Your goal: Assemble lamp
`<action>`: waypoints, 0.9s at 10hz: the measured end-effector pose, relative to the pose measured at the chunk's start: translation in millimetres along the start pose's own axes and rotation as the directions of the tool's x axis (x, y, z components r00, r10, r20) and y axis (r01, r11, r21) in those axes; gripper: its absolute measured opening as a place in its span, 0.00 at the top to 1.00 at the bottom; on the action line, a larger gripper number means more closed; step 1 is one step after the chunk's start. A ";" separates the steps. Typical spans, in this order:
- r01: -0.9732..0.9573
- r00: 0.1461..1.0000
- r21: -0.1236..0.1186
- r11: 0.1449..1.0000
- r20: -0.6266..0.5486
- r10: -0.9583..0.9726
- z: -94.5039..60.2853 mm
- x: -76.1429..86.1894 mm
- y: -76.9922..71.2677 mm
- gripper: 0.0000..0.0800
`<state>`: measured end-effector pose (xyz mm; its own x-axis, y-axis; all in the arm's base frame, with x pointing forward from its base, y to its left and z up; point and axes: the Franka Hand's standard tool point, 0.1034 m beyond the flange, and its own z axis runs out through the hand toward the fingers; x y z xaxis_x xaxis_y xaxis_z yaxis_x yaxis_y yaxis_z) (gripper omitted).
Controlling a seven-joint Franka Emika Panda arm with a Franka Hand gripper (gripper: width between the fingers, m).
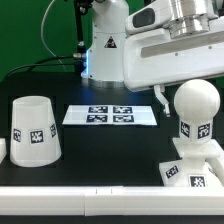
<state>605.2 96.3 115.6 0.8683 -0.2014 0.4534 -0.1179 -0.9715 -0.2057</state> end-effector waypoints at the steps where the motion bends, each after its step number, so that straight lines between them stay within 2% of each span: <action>1: 0.016 0.999 0.000 1.000 0.040 -0.016 -4.8 3.7 4.0 0.13; 3: 0.054 0.996 0.000 0.999 0.070 -0.054 -19.5 29.4 15.6 0.13; 4: 0.057 0.987 0.013 0.998 0.153 -0.058 -21.5 28.4 16.8 0.13; 6: 0.054 0.950 0.039 0.998 0.306 -0.063 -24.6 30.2 6.4 0.13; 8: 0.033 0.899 0.050 0.998 0.435 -0.052 -26.3 20.9 5.4 0.13; 9: 0.027 0.872 0.058 0.998 0.486 -0.052 -26.9 21.3 4.6 0.13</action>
Offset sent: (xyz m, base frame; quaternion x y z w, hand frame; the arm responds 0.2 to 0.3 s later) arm 0.0184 -0.0291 0.0292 0.0024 -0.1695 -0.0779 0.9824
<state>610.2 84.2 147.7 0.9978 -0.0644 -0.0155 -0.0662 -0.9677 -0.2434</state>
